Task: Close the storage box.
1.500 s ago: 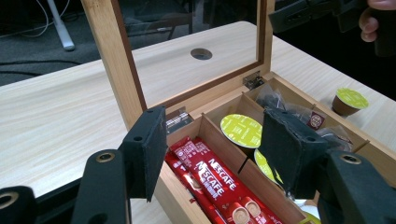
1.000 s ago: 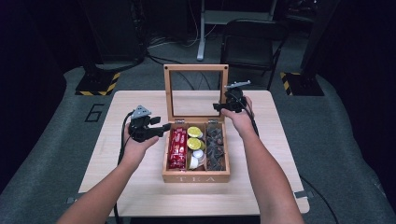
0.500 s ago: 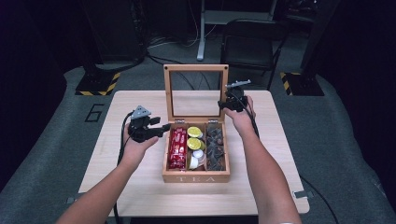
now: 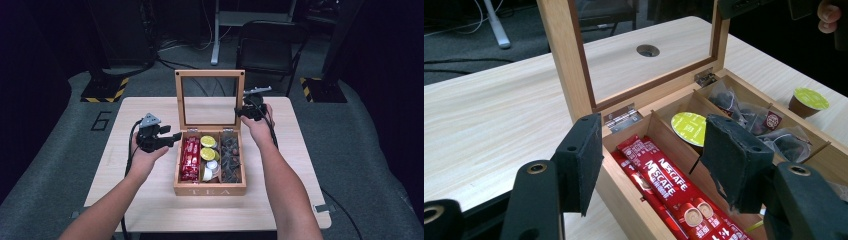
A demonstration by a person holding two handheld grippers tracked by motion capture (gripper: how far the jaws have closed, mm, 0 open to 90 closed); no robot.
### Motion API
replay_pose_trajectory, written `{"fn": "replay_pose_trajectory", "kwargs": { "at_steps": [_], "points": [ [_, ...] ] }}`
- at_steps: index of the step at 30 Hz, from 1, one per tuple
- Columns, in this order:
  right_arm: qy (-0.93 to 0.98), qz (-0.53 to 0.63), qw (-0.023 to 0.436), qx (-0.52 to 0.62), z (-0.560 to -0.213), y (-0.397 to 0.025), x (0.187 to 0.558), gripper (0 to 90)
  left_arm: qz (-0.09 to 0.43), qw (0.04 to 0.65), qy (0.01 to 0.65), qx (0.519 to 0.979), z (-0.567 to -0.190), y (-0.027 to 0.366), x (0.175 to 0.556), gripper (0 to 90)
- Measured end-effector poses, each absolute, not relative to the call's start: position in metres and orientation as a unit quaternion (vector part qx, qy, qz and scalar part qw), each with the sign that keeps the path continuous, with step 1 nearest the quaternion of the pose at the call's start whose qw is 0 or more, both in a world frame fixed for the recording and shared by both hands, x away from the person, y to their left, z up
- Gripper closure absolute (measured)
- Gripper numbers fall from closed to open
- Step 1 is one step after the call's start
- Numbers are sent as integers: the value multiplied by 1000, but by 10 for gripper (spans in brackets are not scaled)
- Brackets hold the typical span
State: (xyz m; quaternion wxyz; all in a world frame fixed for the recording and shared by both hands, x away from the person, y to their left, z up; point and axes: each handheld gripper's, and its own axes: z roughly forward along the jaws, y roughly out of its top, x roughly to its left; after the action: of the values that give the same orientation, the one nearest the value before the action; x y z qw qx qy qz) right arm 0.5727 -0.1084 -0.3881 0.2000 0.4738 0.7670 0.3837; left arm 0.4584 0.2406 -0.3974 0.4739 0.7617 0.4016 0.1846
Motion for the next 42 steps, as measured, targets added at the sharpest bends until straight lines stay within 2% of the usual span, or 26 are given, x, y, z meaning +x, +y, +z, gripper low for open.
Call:
{"fn": "replay_pose_trajectory", "kwargs": {
  "at_steps": [17,42],
  "points": [
    [762,386,227,468,-388,-106,558,647,198,471,404,759,-388,245,465,424],
    [757,401,236,458,-389,-108,532,645,253,471,409,739,-334,240,492,461]
  ]
}}
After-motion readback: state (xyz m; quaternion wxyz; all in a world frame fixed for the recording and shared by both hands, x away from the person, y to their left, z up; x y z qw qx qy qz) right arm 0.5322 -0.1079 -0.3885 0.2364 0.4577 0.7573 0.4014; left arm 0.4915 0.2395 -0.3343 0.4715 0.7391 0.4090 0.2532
